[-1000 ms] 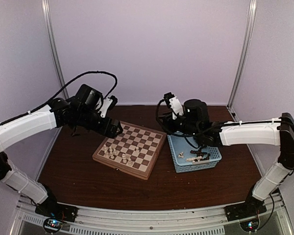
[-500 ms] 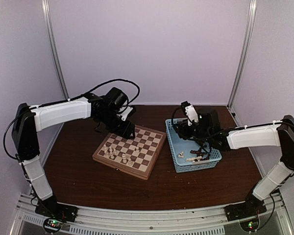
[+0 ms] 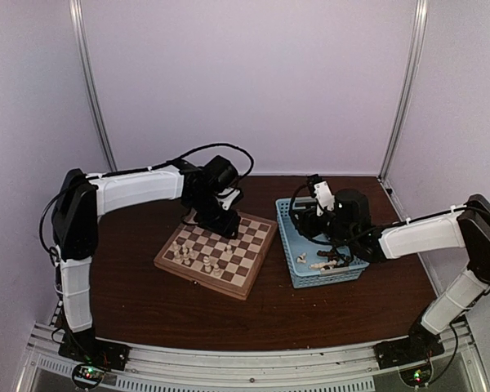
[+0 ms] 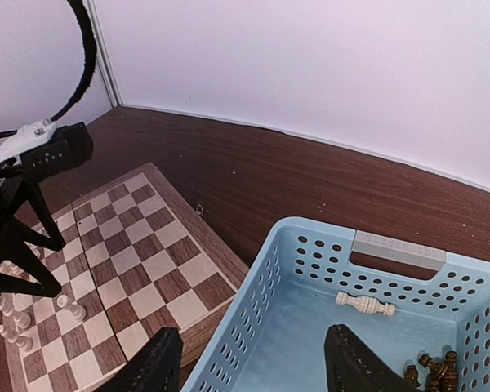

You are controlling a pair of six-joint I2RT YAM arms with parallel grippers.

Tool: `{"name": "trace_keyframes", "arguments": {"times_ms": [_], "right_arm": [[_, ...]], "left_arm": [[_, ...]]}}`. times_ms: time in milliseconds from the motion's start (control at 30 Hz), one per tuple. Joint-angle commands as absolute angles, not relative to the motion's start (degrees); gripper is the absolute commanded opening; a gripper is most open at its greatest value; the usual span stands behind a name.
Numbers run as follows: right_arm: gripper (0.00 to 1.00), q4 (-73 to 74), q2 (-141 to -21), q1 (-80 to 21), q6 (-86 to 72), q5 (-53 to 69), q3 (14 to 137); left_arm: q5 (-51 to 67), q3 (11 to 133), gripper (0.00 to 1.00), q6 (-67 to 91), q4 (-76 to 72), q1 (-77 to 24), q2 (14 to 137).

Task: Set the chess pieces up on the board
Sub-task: Pick up the chess piece from the chessboard.

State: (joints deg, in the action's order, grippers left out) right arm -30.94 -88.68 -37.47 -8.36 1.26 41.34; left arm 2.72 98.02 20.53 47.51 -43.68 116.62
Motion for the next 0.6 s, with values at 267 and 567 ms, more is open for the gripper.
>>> {"name": "trace_keyframes", "arguments": {"times_ms": [267, 567], "right_arm": [[0.63, -33.7, -87.1, -37.5, -8.2, 0.3, 39.9], [0.63, -33.6, -88.0, -37.5, -7.9, 0.3, 40.4]], "left_arm": [[-1.9, 99.5, 0.55, 23.7, 50.1, -45.9, 120.4], [-2.2, 99.4, 0.45, 23.9, 50.0, -46.8, 121.8]]}}
